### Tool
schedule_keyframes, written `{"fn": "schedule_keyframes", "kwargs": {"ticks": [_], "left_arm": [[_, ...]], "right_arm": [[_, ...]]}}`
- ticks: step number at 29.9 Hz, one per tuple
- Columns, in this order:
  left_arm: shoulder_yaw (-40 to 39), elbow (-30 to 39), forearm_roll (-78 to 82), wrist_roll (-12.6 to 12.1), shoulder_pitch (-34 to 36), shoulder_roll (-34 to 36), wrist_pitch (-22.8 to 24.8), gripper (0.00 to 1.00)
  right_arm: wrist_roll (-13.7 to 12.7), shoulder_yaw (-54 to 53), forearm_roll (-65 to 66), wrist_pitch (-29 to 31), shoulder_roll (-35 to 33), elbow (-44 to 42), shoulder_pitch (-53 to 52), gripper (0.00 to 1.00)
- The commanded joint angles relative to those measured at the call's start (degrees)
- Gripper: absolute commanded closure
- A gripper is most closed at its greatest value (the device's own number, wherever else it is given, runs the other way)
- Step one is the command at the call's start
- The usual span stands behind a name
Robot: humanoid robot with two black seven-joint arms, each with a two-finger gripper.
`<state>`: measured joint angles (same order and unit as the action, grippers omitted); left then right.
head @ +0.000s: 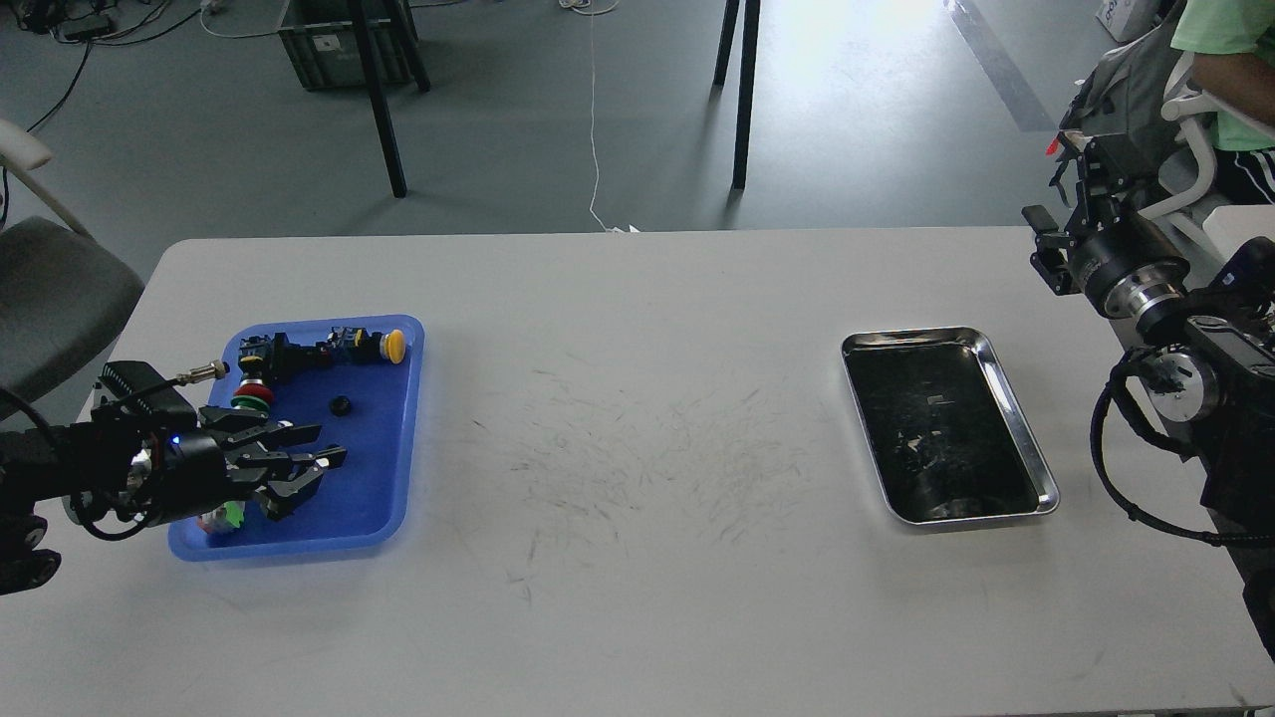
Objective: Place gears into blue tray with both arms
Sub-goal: 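Lift the left gripper up away from the blue tray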
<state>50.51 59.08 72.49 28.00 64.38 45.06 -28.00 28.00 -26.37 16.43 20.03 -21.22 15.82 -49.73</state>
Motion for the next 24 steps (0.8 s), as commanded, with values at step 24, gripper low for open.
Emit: {"fn": "schedule_keyframes", "kwargs": {"ticks": [24], "left_arm": [[-40.2, -4.5, -30.8, 0.0, 4.0, -3.5, 14.6, 0.02]], "right_arm": [[0.0, 0.0, 0.0, 0.0, -0.2, 0.2, -0.5, 0.05]]}}
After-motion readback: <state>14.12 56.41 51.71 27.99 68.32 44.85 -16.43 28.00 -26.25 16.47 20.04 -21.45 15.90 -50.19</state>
